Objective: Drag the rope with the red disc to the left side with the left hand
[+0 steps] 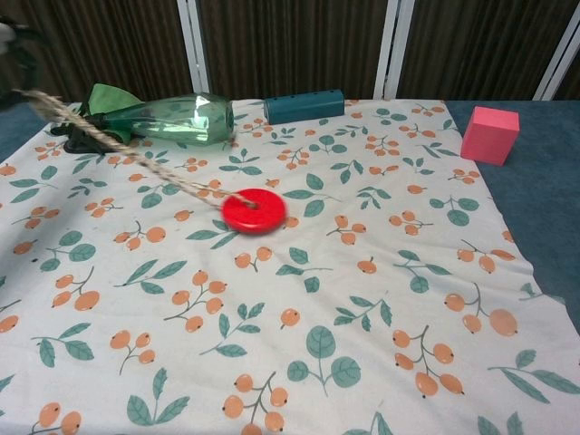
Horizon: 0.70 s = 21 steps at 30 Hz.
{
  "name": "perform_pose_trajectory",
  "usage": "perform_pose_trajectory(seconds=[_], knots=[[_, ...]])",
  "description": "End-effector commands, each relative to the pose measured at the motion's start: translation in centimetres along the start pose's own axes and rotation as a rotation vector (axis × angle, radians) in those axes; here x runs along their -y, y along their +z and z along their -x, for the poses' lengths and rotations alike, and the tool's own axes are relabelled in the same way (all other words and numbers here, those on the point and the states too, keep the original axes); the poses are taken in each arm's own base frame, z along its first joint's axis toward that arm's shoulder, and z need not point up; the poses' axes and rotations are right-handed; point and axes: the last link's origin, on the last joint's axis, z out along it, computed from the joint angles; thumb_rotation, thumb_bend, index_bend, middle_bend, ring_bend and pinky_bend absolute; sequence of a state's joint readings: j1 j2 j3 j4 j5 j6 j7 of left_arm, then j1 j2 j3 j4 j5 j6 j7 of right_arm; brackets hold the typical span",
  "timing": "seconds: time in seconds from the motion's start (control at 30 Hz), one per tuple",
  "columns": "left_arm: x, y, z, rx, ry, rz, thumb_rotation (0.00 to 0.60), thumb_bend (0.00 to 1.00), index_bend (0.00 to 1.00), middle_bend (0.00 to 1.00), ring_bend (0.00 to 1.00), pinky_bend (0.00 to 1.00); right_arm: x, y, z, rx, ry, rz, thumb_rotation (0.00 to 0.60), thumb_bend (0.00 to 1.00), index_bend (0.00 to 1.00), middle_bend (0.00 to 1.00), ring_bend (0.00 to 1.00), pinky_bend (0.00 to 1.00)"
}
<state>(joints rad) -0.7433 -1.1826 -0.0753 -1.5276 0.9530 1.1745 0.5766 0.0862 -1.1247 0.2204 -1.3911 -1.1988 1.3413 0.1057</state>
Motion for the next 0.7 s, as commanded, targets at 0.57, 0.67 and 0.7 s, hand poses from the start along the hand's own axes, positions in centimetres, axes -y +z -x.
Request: perform_pose_trajectory(seconds=[0.57,0.67,0.7], knots=[[14.4,-8.3,1.6,-0.035,-0.044,-0.466,0.600,0.84,0.89,0.10,0.00,0.06,0.3,-0.1,0.4,0.007,-0.025,-0.006,0.600,0.09,0.00,0.00,0.00,0.00],[14.9,-8.2,0.9,-0.061,-0.048,-0.486,0.600,0.84,0.89,0.11,0.00,0.06,0.4,-0.1,0.5,0.010,-0.026,-0.008,0.600,0.09,0.00,0.00,0.00,0.00],[14.9,-8.2,0.7,-0.066,-0.050,-0.484,0.600,0.84,0.89,0.11,0.00,0.06,0.5,-0.1,0.6,0.012,-0.027,-0.010,0.600,0.09,0.00,0.00,0.00,0.00]])
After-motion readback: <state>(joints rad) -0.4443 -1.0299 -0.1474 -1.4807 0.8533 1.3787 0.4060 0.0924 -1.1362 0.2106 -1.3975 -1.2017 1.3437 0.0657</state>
